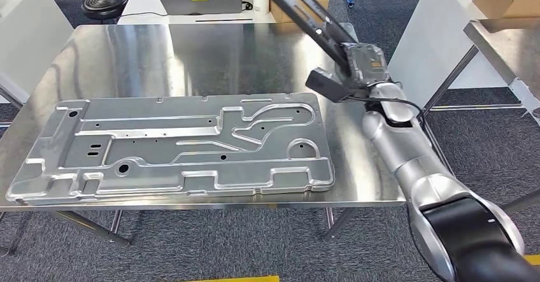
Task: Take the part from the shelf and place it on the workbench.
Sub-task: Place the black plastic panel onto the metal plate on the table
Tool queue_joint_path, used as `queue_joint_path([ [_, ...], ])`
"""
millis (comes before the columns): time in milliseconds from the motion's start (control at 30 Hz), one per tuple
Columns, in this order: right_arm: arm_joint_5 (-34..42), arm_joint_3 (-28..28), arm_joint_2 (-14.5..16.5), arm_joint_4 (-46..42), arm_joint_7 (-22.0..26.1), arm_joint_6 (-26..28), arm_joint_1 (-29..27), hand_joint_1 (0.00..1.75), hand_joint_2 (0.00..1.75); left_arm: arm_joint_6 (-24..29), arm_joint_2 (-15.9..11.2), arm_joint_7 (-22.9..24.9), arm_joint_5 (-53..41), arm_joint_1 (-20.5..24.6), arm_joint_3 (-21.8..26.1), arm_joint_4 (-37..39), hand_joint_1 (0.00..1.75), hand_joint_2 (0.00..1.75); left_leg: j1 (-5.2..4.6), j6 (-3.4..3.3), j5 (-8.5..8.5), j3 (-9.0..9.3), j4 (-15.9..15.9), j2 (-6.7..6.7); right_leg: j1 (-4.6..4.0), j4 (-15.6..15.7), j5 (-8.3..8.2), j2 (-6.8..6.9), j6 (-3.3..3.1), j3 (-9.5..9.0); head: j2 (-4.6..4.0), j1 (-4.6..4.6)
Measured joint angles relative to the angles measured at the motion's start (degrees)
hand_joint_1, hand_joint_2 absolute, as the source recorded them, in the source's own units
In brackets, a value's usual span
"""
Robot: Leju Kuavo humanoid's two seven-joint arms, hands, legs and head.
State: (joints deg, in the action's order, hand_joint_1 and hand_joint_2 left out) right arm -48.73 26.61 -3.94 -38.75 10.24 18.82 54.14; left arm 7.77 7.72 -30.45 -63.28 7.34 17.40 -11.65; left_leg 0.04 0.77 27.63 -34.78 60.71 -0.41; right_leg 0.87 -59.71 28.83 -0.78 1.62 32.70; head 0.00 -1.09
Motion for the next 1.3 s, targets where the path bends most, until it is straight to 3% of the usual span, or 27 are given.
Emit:
queue_joint_path([
  [267,-2.20,5.18,9.76,7.26,0.66,0.77,1.35,1.68,1.75,-1.02,0.03,-0.21,0.31,1.81,-1.16,-0.24,0.00,1.75,0.17,0.07,-0.04,-0.01,-0.08,-0.06,-0.10,-0.02,0.04,0.04,-0.06,0.03,0.00,-0.12],
  [567,-0.10,6.80,13.40,8.09,2.09,1.15,0.92,1.68,1.75,-2.16,0.15,6.00,1.13,1.82,-1.57,-0.24,0.00,1.75,0.11,0.06,-0.04,-0.03,-0.07,-0.08,-0.06,-0.01,0.04,0.04,-0.06,0.03,0.00,0.00],
  [967,4.24,6.54,11.14,6.83,3.23,0.86,0.21,1.68,1.75,-3.48,0.13,9.55,3.83,1.80,-1.45,-0.24,0.00,1.75,0.11,0.06,-0.04,-0.02,-0.06,-0.07,-0.05,0.00,0.04,0.04,-0.06,0.06,0.00,-0.03],
  [1300,15.75,2.06,2.56,-1.82,3.65,-5.43,-0.68,1.68,1.75,-2.36,0.03,9.53,5.63,0.70,-0.51,-0.24,0.00,1.75,0.00,0.05,-0.03,-0.05,-0.05,-0.05,0.04,0.00,0.03,0.04,-0.05,0.06,0.00,0.11],
])
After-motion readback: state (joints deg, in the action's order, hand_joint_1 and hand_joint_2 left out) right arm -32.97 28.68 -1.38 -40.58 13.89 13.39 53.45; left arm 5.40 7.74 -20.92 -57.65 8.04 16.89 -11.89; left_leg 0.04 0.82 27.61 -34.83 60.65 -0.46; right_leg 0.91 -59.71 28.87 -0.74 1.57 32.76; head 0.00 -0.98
